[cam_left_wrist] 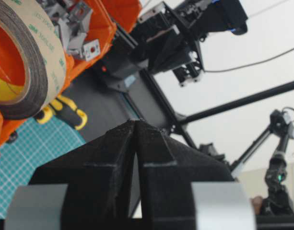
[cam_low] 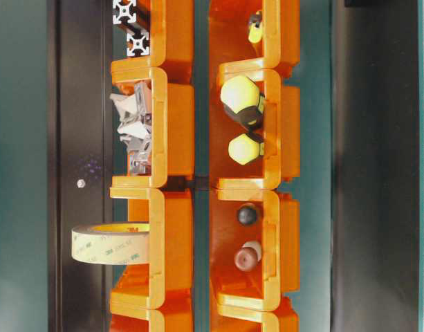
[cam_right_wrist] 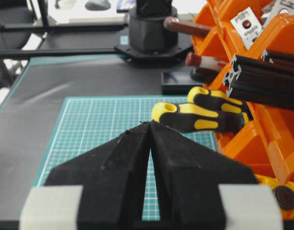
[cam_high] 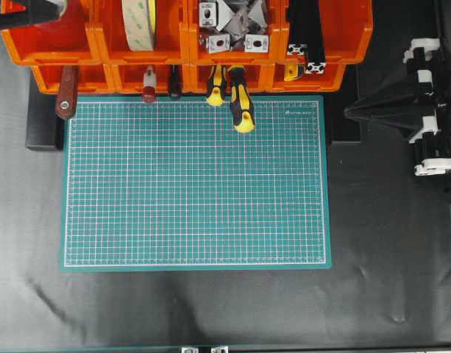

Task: Pick foam from container rack with left arm.
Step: 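Raise the left gripper and move it toward the tape roll in the rack, then grasp the 3M tape roll in the top-left bin with the left gripper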

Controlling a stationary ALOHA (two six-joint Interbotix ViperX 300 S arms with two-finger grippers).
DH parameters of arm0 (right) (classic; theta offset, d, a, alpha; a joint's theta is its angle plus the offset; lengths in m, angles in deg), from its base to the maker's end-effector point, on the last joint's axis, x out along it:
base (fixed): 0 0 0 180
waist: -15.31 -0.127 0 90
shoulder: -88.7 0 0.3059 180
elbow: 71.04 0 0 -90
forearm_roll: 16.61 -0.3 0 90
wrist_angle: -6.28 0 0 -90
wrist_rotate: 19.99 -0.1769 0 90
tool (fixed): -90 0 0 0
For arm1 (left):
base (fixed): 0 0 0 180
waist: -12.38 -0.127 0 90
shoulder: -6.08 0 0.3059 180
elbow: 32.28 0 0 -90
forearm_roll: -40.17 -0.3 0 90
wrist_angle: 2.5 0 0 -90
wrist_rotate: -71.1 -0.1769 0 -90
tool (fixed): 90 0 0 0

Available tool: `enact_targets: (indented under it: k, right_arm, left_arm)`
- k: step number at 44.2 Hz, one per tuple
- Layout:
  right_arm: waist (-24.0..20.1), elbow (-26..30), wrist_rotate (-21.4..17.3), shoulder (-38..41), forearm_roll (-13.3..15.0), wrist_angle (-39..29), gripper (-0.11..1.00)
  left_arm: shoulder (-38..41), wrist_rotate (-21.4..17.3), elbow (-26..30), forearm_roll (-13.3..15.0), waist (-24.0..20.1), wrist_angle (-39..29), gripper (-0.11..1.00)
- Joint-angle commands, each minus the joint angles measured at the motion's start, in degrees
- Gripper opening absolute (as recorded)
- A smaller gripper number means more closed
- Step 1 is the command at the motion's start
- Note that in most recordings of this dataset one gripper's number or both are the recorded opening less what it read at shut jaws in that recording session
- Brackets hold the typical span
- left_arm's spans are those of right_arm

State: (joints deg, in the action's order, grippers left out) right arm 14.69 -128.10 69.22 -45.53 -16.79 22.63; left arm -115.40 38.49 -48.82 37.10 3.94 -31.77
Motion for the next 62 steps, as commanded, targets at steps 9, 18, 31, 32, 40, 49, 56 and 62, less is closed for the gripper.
enact_targets:
  k: [9, 18, 31, 32, 40, 49, 56, 62]
  right_arm:
    - [-0.62, 1.49, 0.09, 0.44, -0.35, 1.58, 0.0]
    - [-1.41, 1.58, 0.09, 0.35, -0.62, 2.29, 0.0]
    - [-1.58, 1.58, 0.18, 0.35, -0.62, 2.55, 0.0]
    - [-1.58, 1.58, 0.18, 0.26, -0.62, 2.81, 0.0]
    - [-1.58, 1.41, 0.79, 0.35, -0.62, 6.24, 0.0]
    - [-1.58, 1.05, 0.79, 0.44, -0.62, 6.94, 0.0]
    - [-1.58, 0.88, 0.7, 0.44, -0.62, 6.94, 0.0]
    - [-1.93, 0.88, 0.53, 0.35, -0.62, 6.94, 0.0]
  left_arm:
    - [3.16, 2.37, 3.25, -0.18, -0.62, -2.2, 0.51]
    - [5.8, 6.68, 4.57, -0.18, -2.81, -2.55, 0.91]
    - [10.55, 9.05, 6.5, -0.18, -4.83, -2.64, 0.87]
    - [11.16, 9.05, 6.59, -0.18, -4.92, -2.64, 0.87]
    - [14.59, 9.14, 7.29, -0.18, -5.01, -2.64, 0.87]
    - [18.28, 9.4, 8.88, -0.18, -5.27, -2.55, 0.87]
    - [20.13, 9.05, 9.93, -0.18, -5.27, -2.55, 0.87]
    - [20.13, 8.79, 9.67, -0.18, -5.27, -2.64, 0.86]
